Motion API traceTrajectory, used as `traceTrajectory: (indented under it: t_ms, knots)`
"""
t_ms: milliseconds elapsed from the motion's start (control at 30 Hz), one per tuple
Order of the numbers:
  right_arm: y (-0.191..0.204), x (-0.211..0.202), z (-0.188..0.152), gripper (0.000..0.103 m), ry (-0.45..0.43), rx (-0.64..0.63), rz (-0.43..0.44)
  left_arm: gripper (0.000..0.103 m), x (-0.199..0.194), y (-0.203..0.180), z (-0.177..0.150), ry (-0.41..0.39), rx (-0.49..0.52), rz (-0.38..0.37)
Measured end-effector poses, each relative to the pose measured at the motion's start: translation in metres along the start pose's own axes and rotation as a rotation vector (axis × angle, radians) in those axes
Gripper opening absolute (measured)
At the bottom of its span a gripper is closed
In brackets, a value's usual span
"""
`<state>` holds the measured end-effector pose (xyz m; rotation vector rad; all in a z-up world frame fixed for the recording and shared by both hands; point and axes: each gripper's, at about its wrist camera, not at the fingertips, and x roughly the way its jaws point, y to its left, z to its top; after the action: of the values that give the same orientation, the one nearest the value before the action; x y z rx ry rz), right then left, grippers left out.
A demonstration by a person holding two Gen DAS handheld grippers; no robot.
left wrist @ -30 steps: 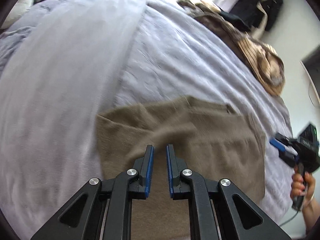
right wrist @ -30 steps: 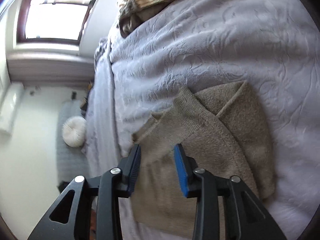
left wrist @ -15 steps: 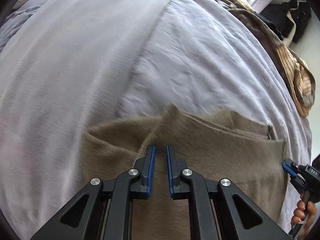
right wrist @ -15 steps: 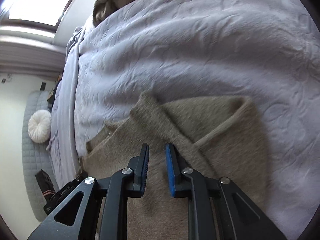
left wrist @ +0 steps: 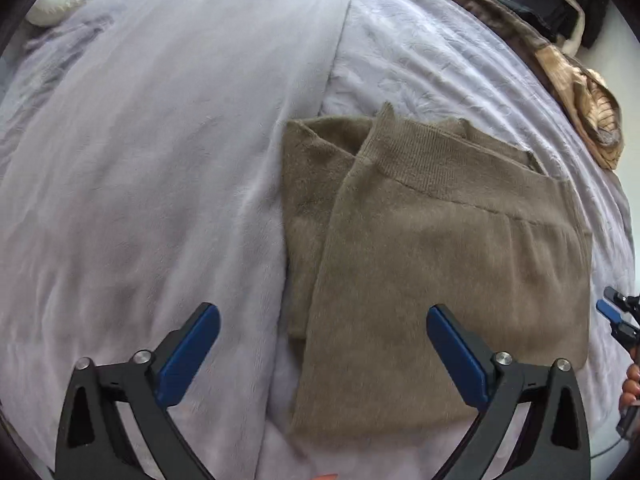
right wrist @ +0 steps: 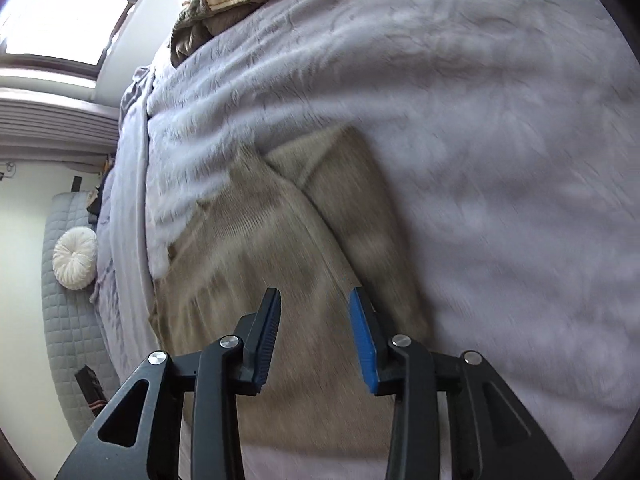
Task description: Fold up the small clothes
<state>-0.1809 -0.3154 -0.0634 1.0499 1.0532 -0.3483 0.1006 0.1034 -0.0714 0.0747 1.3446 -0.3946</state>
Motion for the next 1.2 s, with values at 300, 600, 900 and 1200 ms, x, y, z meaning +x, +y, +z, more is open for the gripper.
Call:
traceTrajectory:
  t_ms: [300, 600, 900, 1200]
  knots:
    - [-0.023, -0.009, -0.060, 0.045, 0.081, -0.124, -0.139, 0.097, 0.013, 0.011, -0.039, 0.116, -0.012, -0.097]
    - [-0.026, 0.010, -0.061, 0.006, 0.173, -0.200, -0.170, 0.007, 0.037, 0.008, -0.043, 0.198, -0.017, -0.225]
    - [-0.042, 0.011, -0.072, 0.005, 0.223, -0.258, -0.284, 0.007, 0.040, 0.014, -0.076, 0.205, 0.041, -0.111]
    - [-0.056, -0.035, -0.097, 0.044, 0.120, -0.088, -0.177, 0.071, -0.006, 0.039, -0.090, 0.142, -0.114, -0.145]
